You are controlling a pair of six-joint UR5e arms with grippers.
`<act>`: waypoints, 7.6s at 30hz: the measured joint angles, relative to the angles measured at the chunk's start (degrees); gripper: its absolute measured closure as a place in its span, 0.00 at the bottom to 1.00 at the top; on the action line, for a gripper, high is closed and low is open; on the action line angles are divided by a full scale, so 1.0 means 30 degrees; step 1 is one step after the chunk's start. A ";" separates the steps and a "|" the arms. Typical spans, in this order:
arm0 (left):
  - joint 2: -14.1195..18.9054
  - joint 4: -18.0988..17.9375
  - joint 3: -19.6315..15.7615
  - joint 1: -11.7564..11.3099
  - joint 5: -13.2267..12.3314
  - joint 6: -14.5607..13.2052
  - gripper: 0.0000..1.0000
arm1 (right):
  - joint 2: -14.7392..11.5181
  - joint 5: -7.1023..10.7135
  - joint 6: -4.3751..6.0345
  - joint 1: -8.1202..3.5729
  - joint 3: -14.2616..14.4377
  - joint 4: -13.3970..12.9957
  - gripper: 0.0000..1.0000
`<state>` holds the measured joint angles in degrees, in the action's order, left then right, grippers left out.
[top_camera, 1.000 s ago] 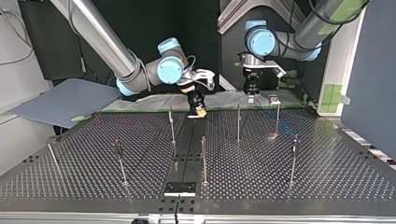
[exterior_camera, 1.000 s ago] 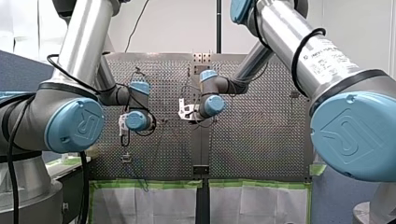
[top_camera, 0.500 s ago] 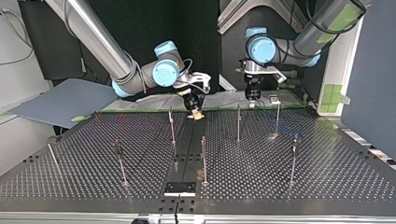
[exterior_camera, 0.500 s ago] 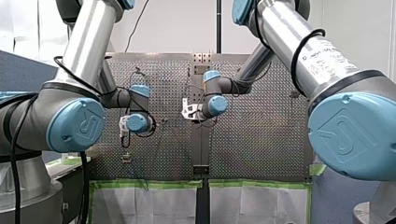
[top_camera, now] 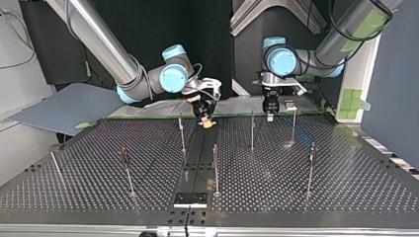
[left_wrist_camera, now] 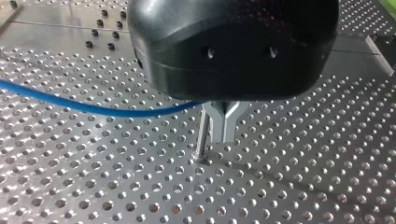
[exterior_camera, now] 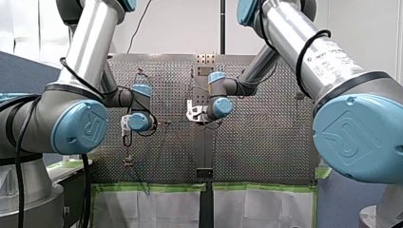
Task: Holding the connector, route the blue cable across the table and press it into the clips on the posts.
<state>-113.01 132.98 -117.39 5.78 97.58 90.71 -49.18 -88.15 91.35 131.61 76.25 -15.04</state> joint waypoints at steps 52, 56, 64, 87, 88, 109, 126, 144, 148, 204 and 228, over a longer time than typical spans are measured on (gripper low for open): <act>-0.1278 0.4673 0.4091 -0.1012 0.0522 0.0087 0.00 | 0.0003 0.0115 -0.0048 -0.0974 -0.0704 -0.0032 1.00; -0.0808 0.4890 0.3671 -0.0959 0.0544 0.0229 0.00 | 0.0003 0.0115 -0.0039 -0.0927 -0.0703 -0.0033 1.00; 0.0366 0.4517 0.2514 -0.0514 0.0577 0.0241 0.00 | 0.0001 0.0114 0.0015 -0.0833 -0.0703 -0.0030 1.00; 0.3608 0.3407 -0.1094 0.2265 0.2261 0.0927 0.00 | 0.0025 0.0142 0.0312 -0.0808 -0.0652 0.0085 1.00; 0.3632 0.3314 -0.1236 0.2404 0.2400 0.0987 0.00 | 0.0024 0.0144 0.0313 -0.0812 -0.0650 0.0086 1.00; 0.1096 0.3958 0.0638 0.5733 0.2981 0.1923 0.00 | 0.0027 0.0098 0.0316 -0.1133 -0.0656 0.0143 1.00; -0.0304 0.5083 0.3266 0.5971 0.3630 0.2262 0.00 | 0.0023 0.0112 0.0341 -0.1304 -0.0645 0.0145 1.00; -0.2663 0.5894 0.6172 0.5519 0.3765 0.2287 0.00 | 0.0025 0.0142 0.0330 -0.1299 -0.0656 0.0117 1.00; -0.3297 0.6162 0.6914 0.5554 0.3920 0.2301 0.00 | 0.0025 0.0144 0.0342 -0.1320 -0.0652 0.0116 1.00; -0.3015 0.7541 0.7758 0.6166 0.6189 0.2880 1.00 | 0.0017 0.0143 0.0346 -0.1529 -0.0655 0.0087 1.00; -0.0809 0.7775 0.6987 0.6262 0.6594 0.3145 1.00 | -0.1162 0.0162 0.0425 -0.1458 -0.0913 0.0368 1.00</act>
<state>-115.44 156.31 -96.43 24.57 117.37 100.14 -52.66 -87.67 92.63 127.24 73.51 -13.93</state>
